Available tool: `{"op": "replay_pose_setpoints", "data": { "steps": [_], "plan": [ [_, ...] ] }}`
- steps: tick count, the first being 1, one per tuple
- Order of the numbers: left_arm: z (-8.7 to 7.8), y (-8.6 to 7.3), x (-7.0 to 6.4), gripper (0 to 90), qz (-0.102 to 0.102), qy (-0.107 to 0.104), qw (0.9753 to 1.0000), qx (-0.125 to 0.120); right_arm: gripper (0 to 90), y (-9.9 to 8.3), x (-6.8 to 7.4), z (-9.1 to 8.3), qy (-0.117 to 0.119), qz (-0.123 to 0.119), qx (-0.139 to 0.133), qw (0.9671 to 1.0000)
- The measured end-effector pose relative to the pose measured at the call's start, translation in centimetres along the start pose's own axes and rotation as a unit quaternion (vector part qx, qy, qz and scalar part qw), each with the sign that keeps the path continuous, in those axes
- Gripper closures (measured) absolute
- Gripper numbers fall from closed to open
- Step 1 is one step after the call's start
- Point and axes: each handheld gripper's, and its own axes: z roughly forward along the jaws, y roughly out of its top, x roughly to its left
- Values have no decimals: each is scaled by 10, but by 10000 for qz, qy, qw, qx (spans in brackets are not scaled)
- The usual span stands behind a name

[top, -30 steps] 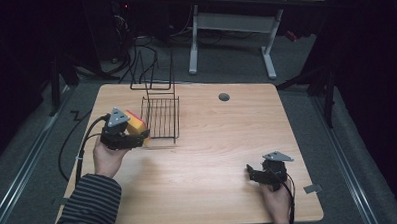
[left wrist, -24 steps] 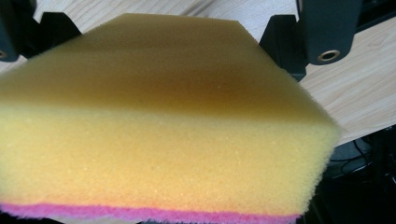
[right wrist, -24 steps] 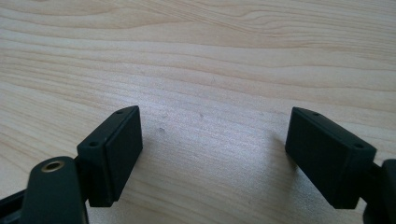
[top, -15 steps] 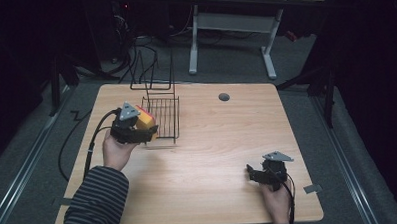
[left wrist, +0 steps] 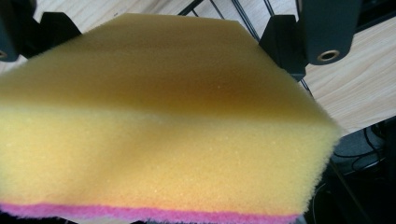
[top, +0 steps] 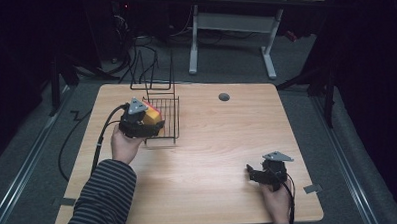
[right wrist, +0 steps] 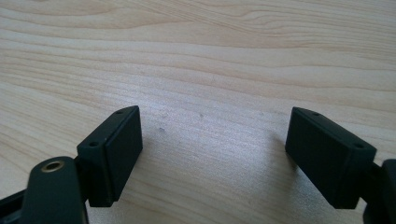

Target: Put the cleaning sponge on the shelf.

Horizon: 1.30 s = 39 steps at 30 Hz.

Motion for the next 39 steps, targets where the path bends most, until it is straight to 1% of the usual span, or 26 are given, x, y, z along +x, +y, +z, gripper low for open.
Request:
{"op": "replay_pose_setpoints", "data": {
  "steps": [1, 3, 4, 6, 10, 13, 17, 20, 23, 25, 27, 30, 33, 35, 39],
  "plan": [
    [3, 2, 0, 231, 7, 12, 10000, 16, 189, 0, 0, 0, 1, -3, -2, 10000],
    [4, 3, 0, 231, 11, 16, 10000, 24, 189, 0, 0, 0, 0, 1, 0, 10000],
    [6, 5, -2, 231, 72, 59, 10000, 24, 190, 0, 0, 0, 0, -1, -1, 10000],
    [9, 6, -3, 231, 110, 53, 9999, 21, 190, 0, 0, 0, 0, -5, -3, 10000],
    [13, 8, -4, 231, 108, 49, 9999, 47, 190, 0, 0, 0, -2, -8, -4, 10000],
    [17, 9, -2, 231, 68, 61, 10000, 8, 189, 0, 0, 0, -1, 13, -5, 10000],
    [22, 7, 0, 231, 63, 89, 9999, 80, 189, 0, 0, 0, -1, 11, -3, 10000],
    [27, 6, 1, 231, 20, 85, 9999, 79, 189, 0, 0, 0, -3, 6, -4, 10000],
    [31, 5, 4, 231, -89, 77, 9999, 64, 189, 0, 0, 0, -2, -1, -7, 10000],
    [33, 5, 7, 231, -115, 85, 9999, 79, 189, 0, 0, 0, -2, 0, -8, 10000],
    [38, 4, 10, 231, -217, 117, 9997, 87, 189, 0, 0, 0, -1, -1, -9, 10000],
    [42, 3, 11, 231, -260, 139, 9995, 79, 189, 0, 0, 0, -3, -10, -13, 10000],
    [50, 0, 15, 231, -334, 189, 9991, 158, 189, 0, 0, 0, -2, -10, -13, 10000],
    [52, -1, 15, 231, -366, 210, 9990, 161, 189, 0, 0, 0, -2, -3, -9, 10000],
    [60, -3, 14, 231, -376, 243, 9988, 190, 189, 0, 0, 0, -4, -8, -13, 10000]
  ]
}}
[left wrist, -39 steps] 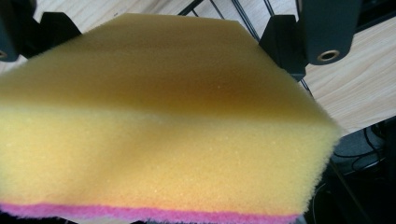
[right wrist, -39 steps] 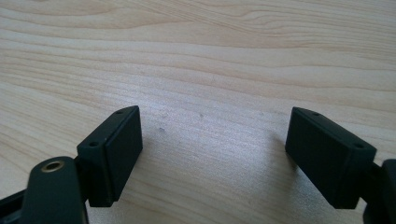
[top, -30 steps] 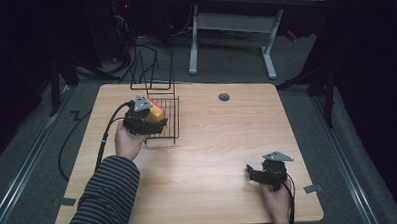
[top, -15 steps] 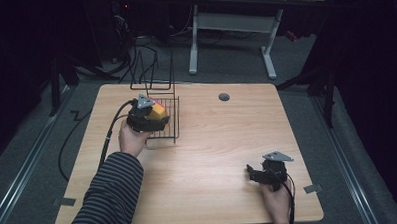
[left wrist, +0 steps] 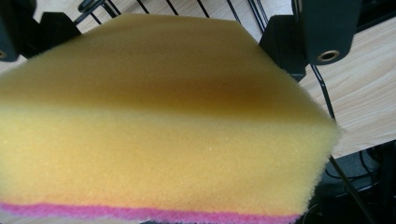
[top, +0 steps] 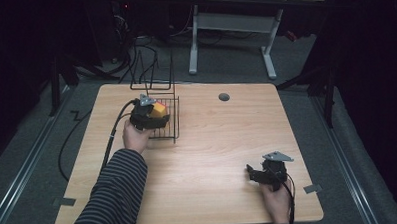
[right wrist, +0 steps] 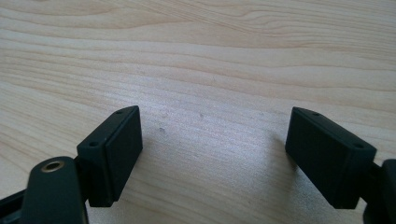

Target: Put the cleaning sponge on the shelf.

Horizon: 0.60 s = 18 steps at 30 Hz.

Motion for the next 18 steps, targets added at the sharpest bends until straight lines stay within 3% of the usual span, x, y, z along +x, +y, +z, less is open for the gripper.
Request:
{"op": "replay_pose_setpoints", "data": {
  "steps": [18],
  "plan": [
    [20, -6, 5, 230, -107, 121, 9996, 229, 190, 0, 0, 0, -7, 9, 7, 10000]
  ]
}}
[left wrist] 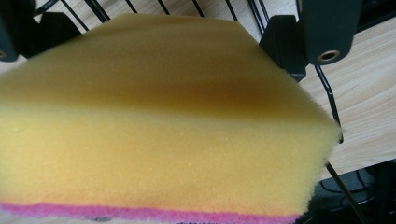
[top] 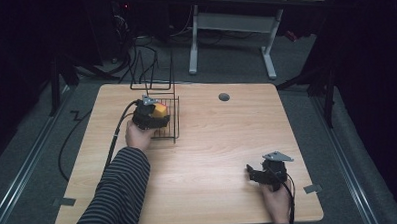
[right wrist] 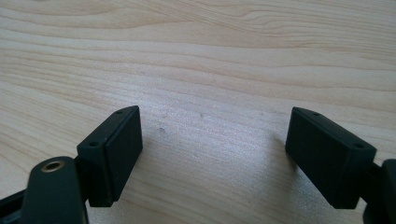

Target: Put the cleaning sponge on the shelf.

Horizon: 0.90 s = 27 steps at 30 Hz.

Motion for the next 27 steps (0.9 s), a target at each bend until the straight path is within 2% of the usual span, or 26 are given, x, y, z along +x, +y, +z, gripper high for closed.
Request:
{"op": "replay_pose_setpoints", "data": {
  "steps": [19, 27],
  "plan": [
    [4, -2, 1, 220, 28, 35, 10000, 13, 189, 0, 0, 0, 6, -6, -4, 10000],
    [6, -3, 3, 167, -41, -40, 10000, 74, 190, 0, 0, 0, 8, 2, 4, 10000]
  ]
}}
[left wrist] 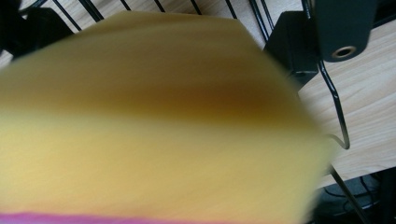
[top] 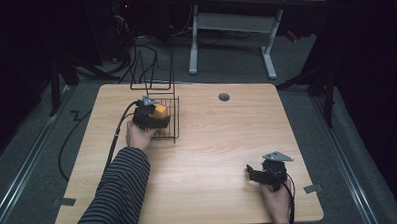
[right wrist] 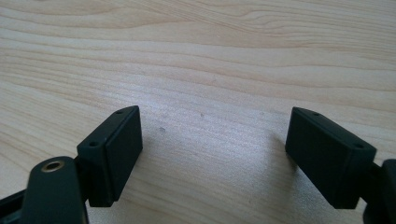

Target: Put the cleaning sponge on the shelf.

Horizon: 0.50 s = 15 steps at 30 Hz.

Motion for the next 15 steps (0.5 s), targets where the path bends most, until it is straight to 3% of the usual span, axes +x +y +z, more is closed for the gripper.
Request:
{"op": "replay_pose_setpoints", "data": {
  "steps": [15],
  "plan": [
    [-1, 0, 0, 86, -37, -24, 10000, 44, 189, 0, 0, 0, 1, -2, -2, 10000]
  ]
}}
